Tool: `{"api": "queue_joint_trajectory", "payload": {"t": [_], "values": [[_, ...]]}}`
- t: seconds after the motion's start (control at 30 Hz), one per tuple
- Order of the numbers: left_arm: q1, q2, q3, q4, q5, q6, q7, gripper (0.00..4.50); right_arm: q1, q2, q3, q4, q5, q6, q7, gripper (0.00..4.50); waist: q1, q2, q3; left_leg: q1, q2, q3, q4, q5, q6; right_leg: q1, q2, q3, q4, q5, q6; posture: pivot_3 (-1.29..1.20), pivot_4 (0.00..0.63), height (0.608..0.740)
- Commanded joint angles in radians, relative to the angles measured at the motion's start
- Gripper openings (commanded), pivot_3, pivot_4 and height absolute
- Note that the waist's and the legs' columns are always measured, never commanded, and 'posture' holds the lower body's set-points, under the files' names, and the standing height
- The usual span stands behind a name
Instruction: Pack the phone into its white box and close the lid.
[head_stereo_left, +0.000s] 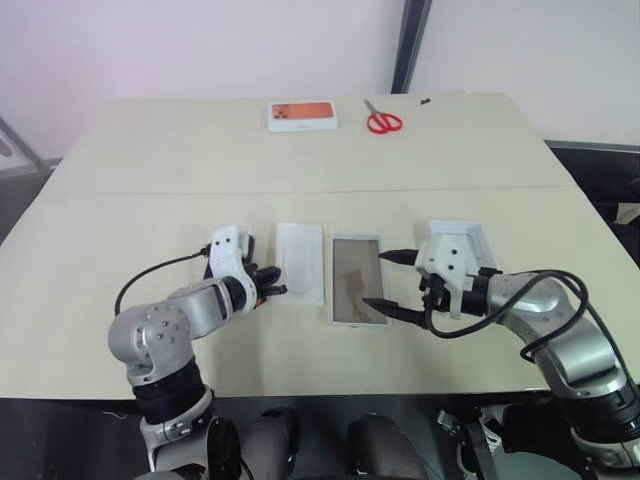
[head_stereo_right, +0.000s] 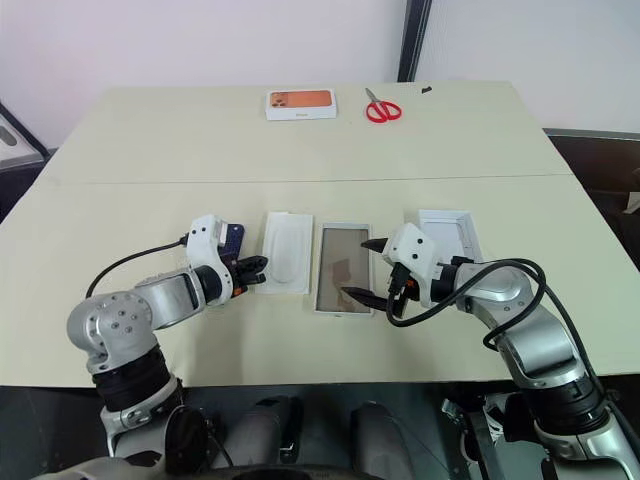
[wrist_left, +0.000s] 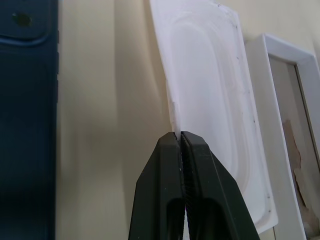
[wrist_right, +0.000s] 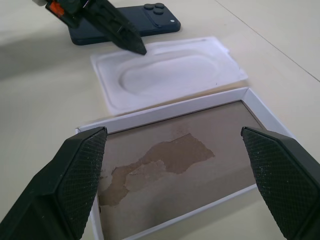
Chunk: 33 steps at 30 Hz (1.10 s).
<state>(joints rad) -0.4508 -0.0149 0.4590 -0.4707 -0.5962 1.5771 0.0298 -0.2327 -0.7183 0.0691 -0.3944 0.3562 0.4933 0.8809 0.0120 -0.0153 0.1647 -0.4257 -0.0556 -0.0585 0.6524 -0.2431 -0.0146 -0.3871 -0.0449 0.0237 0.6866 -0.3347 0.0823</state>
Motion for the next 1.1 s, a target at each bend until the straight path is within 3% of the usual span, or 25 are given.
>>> {"api": "queue_joint_trajectory", "payload": {"t": [0.03, 0.13, 0.2, 0.47, 0.8, 0.9, 1.1], "values": [[-0.051, -0.035, 0.135, -0.023, -0.022, -0.041, -0.010, 0.09, 0.006, -0.007, -0.045, -0.011, 0.010, -0.012, -0.008, 4.50, 0.000, 0.000, 0.000, 0.000, 0.000, 0.000, 0.000, 0.000, 0.000, 0.000, 0.000, 0.000, 0.000, 0.000, 0.000, 0.00, 0.150, 0.740], [-0.100, -0.071, 0.235, -0.051, -0.089, -0.012, -0.050, 0.09, 0.011, -0.016, -0.077, 0.019, 0.022, -0.010, -0.002, 4.50, 0.000, 0.000, 0.000, 0.000, 0.000, 0.000, 0.000, 0.000, 0.000, 0.000, 0.000, 0.000, 0.000, 0.000, 0.000, 0.00, 0.150, 0.740], [-0.114, -0.076, 0.237, -0.067, -0.127, 0.027, -0.082, 0.09, 0.011, -0.021, -0.095, 0.041, 0.024, -0.013, 0.002, 4.50, 0.002, -0.001, 0.001, 0.000, 0.000, 0.000, 0.000, 0.000, 0.000, 0.000, 0.000, 0.000, 0.000, 0.000, 0.000, 0.00, 0.150, 0.740], [-0.088, -0.215, 0.084, -0.057, -0.203, 0.037, -0.017, 0.09, 0.004, -0.043, -0.136, 0.114, 0.010, -0.046, 0.013, 4.50, -0.003, -0.001, 0.001, 0.000, 0.000, 0.000, 0.001, 0.000, -0.001, 0.001, 0.000, 0.000, 0.000, 0.000, 0.000, 0.00, 0.150, 0.740], [-0.031, -0.225, -0.046, -0.013, -0.260, 0.037, 0.073, 0.09, 0.018, -0.038, -0.141, 0.096, 0.009, -0.043, 0.005, 4.50, 0.002, -0.002, 0.001, 0.000, 0.000, 0.000, 0.001, 0.000, 0.001, 0.001, 0.000, 0.000, 0.000, 0.000, 0.000, 0.00, 0.150, 0.740], [-0.014, -0.214, -0.064, -0.016, -0.297, 0.037, 0.077, 0.93, 0.014, -0.034, -0.132, 0.090, 0.008, -0.041, 0.003, 4.50, 0.001, -0.002, 0.001, 0.000, 0.000, 0.000, 0.001, 0.000, 0.000, 0.001, 0.000, 0.000, 0.000, 0.000, 0.000, 0.00, 0.150, 0.740], [-0.001, -0.145, -0.043, -0.025, -0.357, 0.037, 0.063, 3.90, -0.012, -0.018, -0.107, 0.084, 0.008, -0.031, -0.003, 4.50, -0.001, -0.001, 0.001, 0.000, 0.000, 0.000, 0.001, 0.001, -0.001, 0.001, 0.000, 0.000, 0.000, 0.000, 0.000, 0.00, 0.150, 0.740]]}}
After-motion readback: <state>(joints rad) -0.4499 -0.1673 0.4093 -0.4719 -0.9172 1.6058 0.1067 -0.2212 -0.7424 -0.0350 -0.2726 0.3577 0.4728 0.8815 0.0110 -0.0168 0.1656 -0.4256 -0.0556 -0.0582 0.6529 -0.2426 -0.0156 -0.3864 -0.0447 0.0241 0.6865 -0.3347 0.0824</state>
